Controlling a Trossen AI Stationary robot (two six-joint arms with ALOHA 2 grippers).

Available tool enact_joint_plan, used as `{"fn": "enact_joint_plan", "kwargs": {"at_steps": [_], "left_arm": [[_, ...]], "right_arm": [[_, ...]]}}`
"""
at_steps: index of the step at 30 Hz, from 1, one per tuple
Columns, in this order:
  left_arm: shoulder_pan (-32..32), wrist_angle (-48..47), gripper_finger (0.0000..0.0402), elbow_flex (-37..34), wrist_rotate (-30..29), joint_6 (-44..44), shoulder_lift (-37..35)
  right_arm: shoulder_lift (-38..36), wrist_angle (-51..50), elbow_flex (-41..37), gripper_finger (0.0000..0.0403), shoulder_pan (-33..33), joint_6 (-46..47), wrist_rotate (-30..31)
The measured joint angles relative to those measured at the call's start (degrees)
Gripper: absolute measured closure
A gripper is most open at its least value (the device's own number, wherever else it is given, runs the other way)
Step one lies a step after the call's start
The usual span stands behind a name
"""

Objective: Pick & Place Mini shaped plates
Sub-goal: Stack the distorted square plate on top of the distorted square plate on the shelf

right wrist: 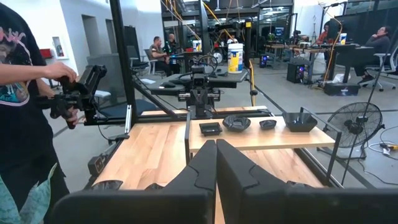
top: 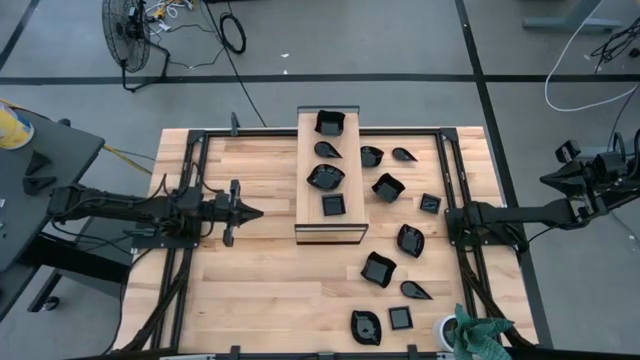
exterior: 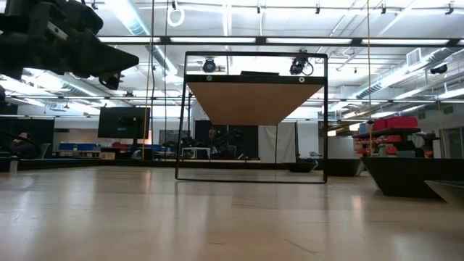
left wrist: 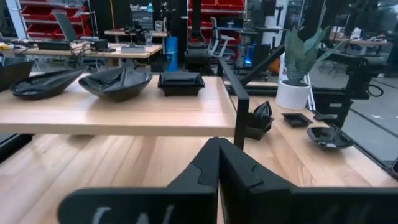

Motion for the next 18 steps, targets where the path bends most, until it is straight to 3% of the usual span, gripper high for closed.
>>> {"fn": "enact_joint_plan", "kwargs": {"at_steps": [18], "left_arm": [[0.0,-0.51,0.0398,-3.54,4.12,0.68,-7.22]], "right_arm": [[0.0,0.0,0.02,0.0392,0.0,0.0,-0.02]]}}
